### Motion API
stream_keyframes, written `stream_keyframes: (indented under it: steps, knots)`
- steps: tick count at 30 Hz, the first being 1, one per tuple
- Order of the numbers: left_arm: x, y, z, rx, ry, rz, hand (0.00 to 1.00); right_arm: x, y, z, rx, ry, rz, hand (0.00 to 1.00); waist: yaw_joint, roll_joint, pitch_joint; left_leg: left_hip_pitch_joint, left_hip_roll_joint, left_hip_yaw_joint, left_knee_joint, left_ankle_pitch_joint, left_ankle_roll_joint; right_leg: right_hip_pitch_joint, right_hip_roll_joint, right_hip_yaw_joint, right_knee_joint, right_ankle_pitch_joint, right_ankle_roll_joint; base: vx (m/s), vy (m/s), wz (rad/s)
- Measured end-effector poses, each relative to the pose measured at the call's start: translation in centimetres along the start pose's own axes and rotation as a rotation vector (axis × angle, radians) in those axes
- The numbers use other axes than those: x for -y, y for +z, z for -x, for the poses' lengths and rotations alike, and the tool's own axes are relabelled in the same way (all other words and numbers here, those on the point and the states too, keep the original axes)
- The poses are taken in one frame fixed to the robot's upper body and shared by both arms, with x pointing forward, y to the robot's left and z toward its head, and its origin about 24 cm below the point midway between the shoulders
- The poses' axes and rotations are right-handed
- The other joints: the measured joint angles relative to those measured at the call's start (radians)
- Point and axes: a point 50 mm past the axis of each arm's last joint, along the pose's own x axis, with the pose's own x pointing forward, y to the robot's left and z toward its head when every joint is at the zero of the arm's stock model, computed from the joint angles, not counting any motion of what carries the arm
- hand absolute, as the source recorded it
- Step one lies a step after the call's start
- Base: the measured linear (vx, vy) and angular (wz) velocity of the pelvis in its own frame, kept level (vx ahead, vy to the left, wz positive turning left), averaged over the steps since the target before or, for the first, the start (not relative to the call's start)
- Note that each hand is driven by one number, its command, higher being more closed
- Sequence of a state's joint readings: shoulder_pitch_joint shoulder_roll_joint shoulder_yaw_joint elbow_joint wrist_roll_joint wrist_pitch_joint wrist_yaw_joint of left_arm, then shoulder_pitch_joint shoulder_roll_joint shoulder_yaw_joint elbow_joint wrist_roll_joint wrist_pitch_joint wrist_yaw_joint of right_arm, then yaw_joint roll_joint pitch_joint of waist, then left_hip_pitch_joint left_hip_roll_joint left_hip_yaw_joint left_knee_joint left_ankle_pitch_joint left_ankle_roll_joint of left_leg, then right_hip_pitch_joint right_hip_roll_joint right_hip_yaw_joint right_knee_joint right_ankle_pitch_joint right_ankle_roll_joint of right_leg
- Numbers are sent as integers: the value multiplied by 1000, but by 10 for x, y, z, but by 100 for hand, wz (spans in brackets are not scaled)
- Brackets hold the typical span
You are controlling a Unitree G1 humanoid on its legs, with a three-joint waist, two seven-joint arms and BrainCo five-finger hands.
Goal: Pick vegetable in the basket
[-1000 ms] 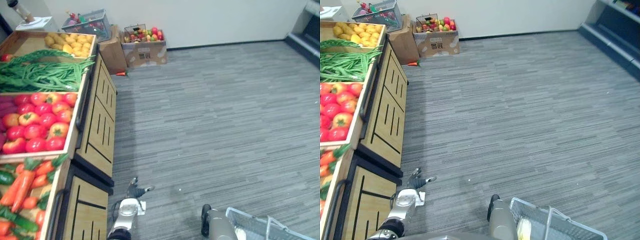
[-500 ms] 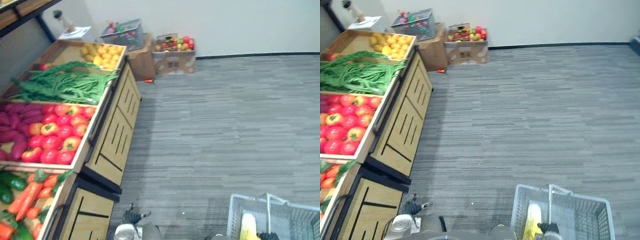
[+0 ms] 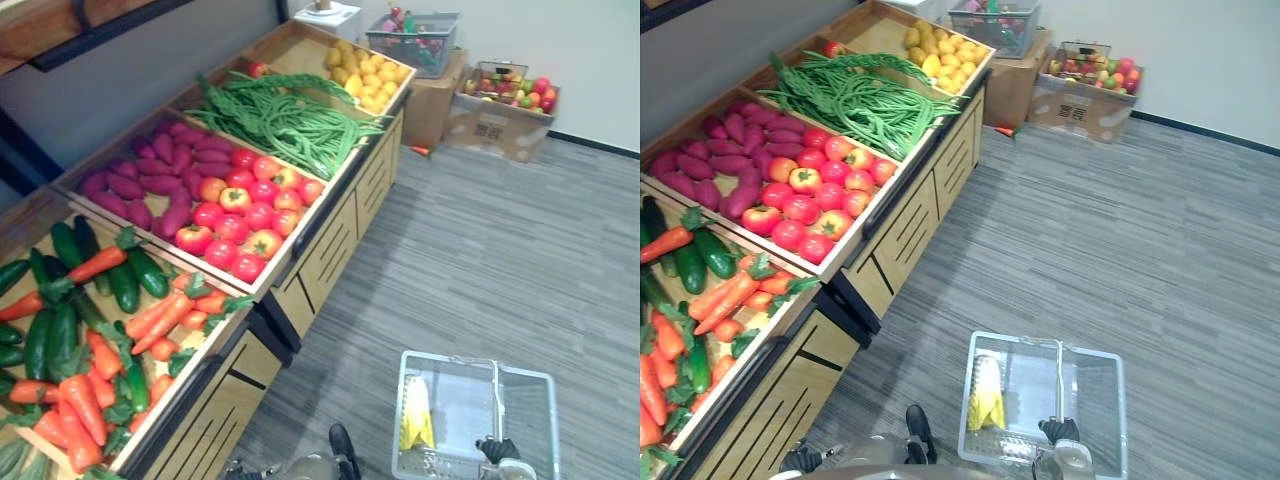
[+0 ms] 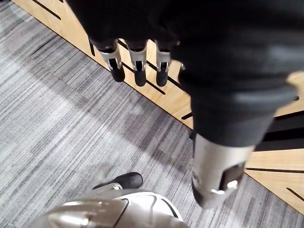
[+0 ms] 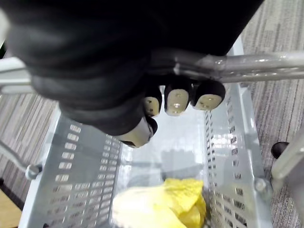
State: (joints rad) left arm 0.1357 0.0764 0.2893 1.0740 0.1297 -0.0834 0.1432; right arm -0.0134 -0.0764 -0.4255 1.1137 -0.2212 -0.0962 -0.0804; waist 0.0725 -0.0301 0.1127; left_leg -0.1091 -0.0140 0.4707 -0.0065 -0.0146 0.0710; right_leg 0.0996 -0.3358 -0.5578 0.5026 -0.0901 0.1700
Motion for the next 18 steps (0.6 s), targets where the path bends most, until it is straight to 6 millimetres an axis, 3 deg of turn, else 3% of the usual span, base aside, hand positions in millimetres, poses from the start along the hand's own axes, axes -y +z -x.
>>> stream_keyframes:
  steps: [1, 2, 3, 6, 8, 11, 13, 15, 16, 17, 18]
  knots:
    - [-1, 1, 0, 5, -1, -12, 0, 0, 7, -1, 22, -2, 0, 100, 0, -7, 2, 8, -5, -16, -2, -3, 1, -37, -21, 35, 88, 37, 1, 257, 150, 75]
    - [-3, 3, -1, 13, -1, -29, 0, 0, 16, -3, 48, -2, 7, 100, -9, -11, -1, 34, -14, -61, -7, -6, 6, -109, -44, 116, 244, 161, 4, 277, 75, 101]
    - [-3, 8, -1, 33, -5, -43, 0, -1, 17, -3, 57, 0, 12, 100, -16, -27, 4, 63, -16, -120, -6, -15, 15, -166, -40, 192, 396, 178, 13, 293, 57, 115]
    - [-7, 17, -3, 71, 1, -56, 0, 5, 17, -3, 65, -29, -21, 100, -19, -34, -1, 114, -10, -241, 4, -48, 21, -285, 4, 280, 553, 93, 12, 317, 6, 128]
    - [-6, 21, -3, 87, -1, -50, 0, 16, 14, -3, 59, -67, -58, 100, -20, -34, -2, 133, -10, -323, 15, -66, 13, -342, 5, 286, 506, 51, 13, 259, -69, 145]
    - [-2, 27, -4, 98, 0, -6, 0, 30, -1, 1, 16, -126, -134, 100, -14, -24, 0, 150, 4, -447, 73, -101, -18, -378, 20, 335, 218, 38, -7, 292, -160, 127]
    - [-1, 29, -3, 104, 5, 23, 0, 30, -9, 2, -20, -144, -172, 100, -11, -15, -6, 145, 30, -540, 98, -128, -61, -356, 69, 467, -103, 44, -11, 306, -275, 113]
    - [0, 31, -4, 110, 4, 29, 0, 24, -13, 3, -41, -135, -203, 100, -11, -25, -16, 123, 44, -601, 122, -155, -103, -349, 83, 514, -222, 49, -5, 285, -409, 106]
    - [-1, 31, -4, 108, 8, 34, 0, 20, -16, 4, -51, -129, -211, 100, -12, -36, -23, 116, 46, -615, 130, -163, -116, -344, 79, 509, -244, 58, 10, 266, -481, 120]
    - [-4, 32, -4, 109, 19, 43, 0, 12, -23, 7, -80, -116, -233, 100, -14, -72, -34, 102, 43, -621, 147, -181, -146, -317, 62, 482, -280, 118, 3, 288, -690, 97]
    - [-2, 29, -5, 91, 22, 72, 0, 12, -25, 7, -96, -121, -248, 100, -2, -55, -38, 99, 89, -621, 157, -202, -177, -291, 84, 426, -278, 57, 20, 205, -583, 88]
